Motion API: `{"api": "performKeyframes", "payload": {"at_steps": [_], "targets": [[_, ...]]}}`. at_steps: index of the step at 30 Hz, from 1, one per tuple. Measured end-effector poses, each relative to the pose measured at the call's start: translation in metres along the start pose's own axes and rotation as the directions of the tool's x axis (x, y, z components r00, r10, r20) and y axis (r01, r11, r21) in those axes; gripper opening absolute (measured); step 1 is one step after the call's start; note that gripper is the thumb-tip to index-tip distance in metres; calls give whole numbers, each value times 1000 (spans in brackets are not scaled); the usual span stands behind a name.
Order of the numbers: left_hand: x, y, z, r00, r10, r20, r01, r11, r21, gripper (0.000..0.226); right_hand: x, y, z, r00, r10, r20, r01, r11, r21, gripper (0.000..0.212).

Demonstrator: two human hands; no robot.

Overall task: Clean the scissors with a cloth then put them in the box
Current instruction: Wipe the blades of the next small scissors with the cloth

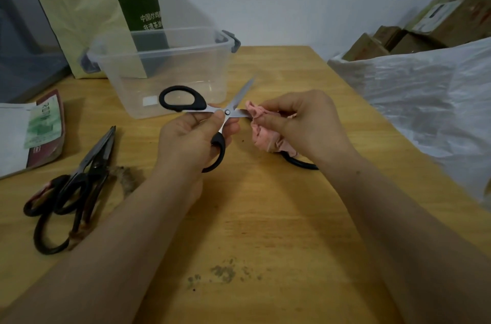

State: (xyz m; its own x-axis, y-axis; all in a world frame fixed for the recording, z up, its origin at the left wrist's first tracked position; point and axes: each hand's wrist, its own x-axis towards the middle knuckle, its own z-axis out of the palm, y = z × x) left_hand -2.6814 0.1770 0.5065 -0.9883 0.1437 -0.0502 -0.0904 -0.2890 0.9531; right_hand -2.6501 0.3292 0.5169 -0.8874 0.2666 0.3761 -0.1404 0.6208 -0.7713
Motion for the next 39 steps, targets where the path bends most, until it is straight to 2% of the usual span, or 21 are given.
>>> {"api": "performKeyframes", "payload": {"at_steps": [9, 14, 16, 19, 21, 25, 29, 34, 39], "targets": [[-2, -2, 2, 998, 48, -40, -46, 998, 47, 15, -4, -4, 5, 991, 86, 107, -84, 996, -24, 16], [-2, -6, 2, 990, 131, -55, -118, 975, 188, 15, 4, 0, -4, 995, 69, -75, -70, 997, -13, 16], [-2, -5, 1, 986, 149, -69, -128, 963, 238, 16, 5, 2, -5, 988, 107, -109, -104, 994, 31, 16], [-5, -4, 4, 990, 127, -66, -109, 968, 227, 16, 1, -3, 2, 982, 187, -33, -178, 966, 188, 15], [-6, -5, 6, 991, 118, -66, -101, 970, 221, 21, -2, -6, 7, 981, 192, 21, -191, 944, 270, 5], [-5, -6, 5, 987, 140, -74, -119, 966, 231, 25, -5, -10, 9, 965, 190, 183, -245, 900, 361, 7], [-9, -9, 8, 989, 131, -73, -115, 973, 201, 15, -5, -7, 11, 971, 147, 186, -198, 935, 294, 20], [-7, -10, 7, 995, 2, -97, 7, 996, 92, 15, -2, -5, 18, 980, 141, 140, -177, 938, 297, 10], [-2, -10, 3, 984, 12, -176, 0, 998, 65, 14, 1, -3, 15, 975, 132, 177, -163, 971, 176, 5]]}}
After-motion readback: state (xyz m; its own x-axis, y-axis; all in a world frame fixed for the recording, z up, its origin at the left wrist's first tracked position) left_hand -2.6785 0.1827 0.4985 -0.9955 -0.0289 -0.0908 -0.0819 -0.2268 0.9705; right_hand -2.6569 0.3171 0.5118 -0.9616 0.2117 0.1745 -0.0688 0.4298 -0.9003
